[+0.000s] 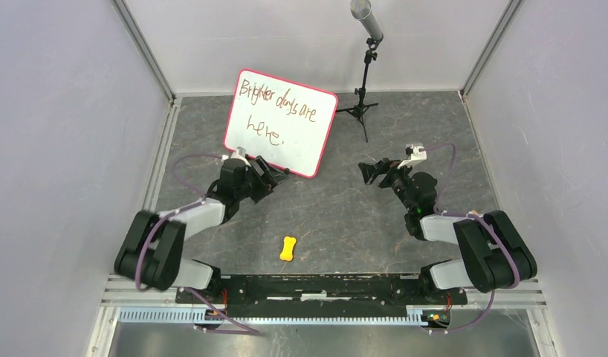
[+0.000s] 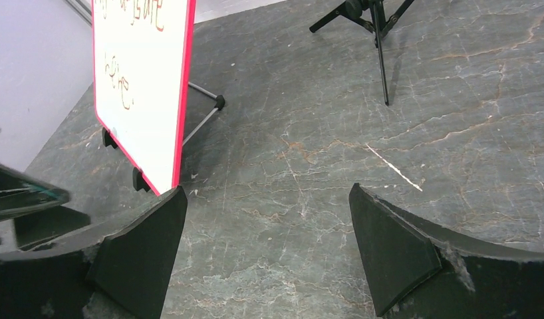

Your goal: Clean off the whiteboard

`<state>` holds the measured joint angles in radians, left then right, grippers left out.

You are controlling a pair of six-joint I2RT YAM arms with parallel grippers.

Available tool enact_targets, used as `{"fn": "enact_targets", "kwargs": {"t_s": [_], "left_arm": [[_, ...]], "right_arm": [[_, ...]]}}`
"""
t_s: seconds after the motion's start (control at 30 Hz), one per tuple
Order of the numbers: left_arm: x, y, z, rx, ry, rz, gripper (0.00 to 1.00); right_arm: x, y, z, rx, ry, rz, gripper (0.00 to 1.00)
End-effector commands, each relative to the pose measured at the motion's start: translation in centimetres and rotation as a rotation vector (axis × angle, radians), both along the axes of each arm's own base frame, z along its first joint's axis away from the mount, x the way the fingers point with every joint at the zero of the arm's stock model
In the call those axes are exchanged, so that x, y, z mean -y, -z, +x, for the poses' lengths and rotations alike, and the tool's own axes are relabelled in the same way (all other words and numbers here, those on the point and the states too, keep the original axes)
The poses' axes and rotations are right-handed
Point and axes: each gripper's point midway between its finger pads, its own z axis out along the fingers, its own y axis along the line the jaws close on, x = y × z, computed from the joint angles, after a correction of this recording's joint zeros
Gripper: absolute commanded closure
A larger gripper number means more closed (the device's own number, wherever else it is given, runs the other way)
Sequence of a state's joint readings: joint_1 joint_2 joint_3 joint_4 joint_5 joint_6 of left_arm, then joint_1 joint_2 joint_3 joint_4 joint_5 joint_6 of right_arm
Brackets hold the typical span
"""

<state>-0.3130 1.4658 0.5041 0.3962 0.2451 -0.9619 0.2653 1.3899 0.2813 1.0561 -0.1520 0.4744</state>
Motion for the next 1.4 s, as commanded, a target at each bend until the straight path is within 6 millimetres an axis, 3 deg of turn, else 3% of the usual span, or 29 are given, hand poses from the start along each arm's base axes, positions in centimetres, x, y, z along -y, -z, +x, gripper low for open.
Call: {"fn": "enact_targets", "kwargs": {"t_s": [0.0,0.17,0.3,0.43,0.53,0.7,0.97,1.37], "left_arm": [[-1.4,-1.6,-4.9,-0.043,0.128,0.283,0.08],[-2.6,-1.4,-12.4,-0.105,0.174,0.596,0.08],[-2.2,-0.5,-16.5,-0.106,0.209,0.695,0.09],[-0.1,0.8,-20.2,-0.13,0.339,0.79,0.07],[1.6,0.9,-21.9,-0.113,0.409,0.862,0.06],[2.0,1.3,-22.0,-0.11,0.422,0.898,0.12],[4.7,1.4,-20.5,-0.112,0.441,0.803,0.24],[4.9,2.3,-19.1,-0.152,0.434,0.813,0.41]], "right_arm": [[-0.4,-1.4,0.9,0.038,-0.022,0.002,0.02],[-1.5,-1.5,0.9,0.041,-0.09,-0.021,0.02],[-2.3,-1.1,0.8,0.03,-0.129,-0.007,0.02],[-2.9,-0.7,0.8,0.013,-0.158,0.016,0.02],[-3.0,-0.4,0.9,0.003,-0.161,0.015,0.02],[-2.8,-0.4,0.8,0.002,-0.152,0.012,0.02],[-3.0,0.2,1.1,-0.029,-0.148,0.01,0.02],[-3.1,0.8,1.3,-0.054,-0.14,0.011,0.02]]}}
